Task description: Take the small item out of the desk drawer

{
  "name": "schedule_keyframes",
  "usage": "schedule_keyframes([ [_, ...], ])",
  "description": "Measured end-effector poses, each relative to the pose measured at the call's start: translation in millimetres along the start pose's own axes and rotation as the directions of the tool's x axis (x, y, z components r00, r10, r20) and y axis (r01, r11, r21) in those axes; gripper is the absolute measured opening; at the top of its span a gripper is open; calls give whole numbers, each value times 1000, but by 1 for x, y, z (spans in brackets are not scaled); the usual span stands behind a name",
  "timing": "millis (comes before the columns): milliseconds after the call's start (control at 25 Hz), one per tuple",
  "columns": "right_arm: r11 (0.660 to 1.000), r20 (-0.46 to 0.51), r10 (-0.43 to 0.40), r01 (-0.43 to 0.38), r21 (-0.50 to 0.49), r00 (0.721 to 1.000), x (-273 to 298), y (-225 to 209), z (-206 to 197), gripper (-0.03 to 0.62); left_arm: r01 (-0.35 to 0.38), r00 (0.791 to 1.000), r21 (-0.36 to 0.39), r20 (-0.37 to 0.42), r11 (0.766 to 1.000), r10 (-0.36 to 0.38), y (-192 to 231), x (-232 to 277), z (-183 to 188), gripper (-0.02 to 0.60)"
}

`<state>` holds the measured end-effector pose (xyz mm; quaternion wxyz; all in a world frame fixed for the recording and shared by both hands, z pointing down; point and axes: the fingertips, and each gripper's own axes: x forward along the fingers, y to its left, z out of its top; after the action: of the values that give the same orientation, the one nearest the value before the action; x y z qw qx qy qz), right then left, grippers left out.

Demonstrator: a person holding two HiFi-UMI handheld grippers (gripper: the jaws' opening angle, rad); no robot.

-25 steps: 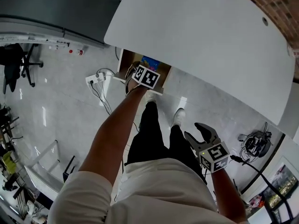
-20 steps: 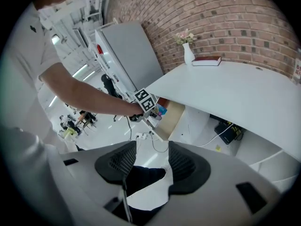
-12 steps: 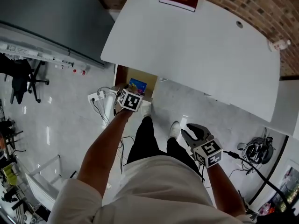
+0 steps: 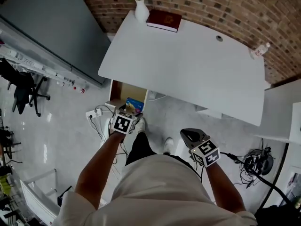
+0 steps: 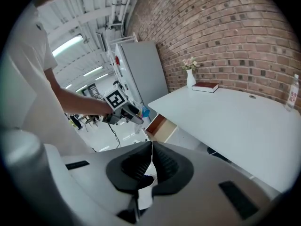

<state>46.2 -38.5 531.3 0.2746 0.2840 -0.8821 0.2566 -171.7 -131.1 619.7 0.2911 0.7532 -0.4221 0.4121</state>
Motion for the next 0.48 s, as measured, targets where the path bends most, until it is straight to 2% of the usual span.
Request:
schedule_keyframes([
  [240,1000,7,-28,28,-11,1000,-40,-4,-21,32,48,996,-35,80,998,-45,-58,-47,14,399],
  [480,999,40,-37,37,1,999,-70,-6,-24,32,111,985,0,133,994,-110,-119,-81,35,399],
])
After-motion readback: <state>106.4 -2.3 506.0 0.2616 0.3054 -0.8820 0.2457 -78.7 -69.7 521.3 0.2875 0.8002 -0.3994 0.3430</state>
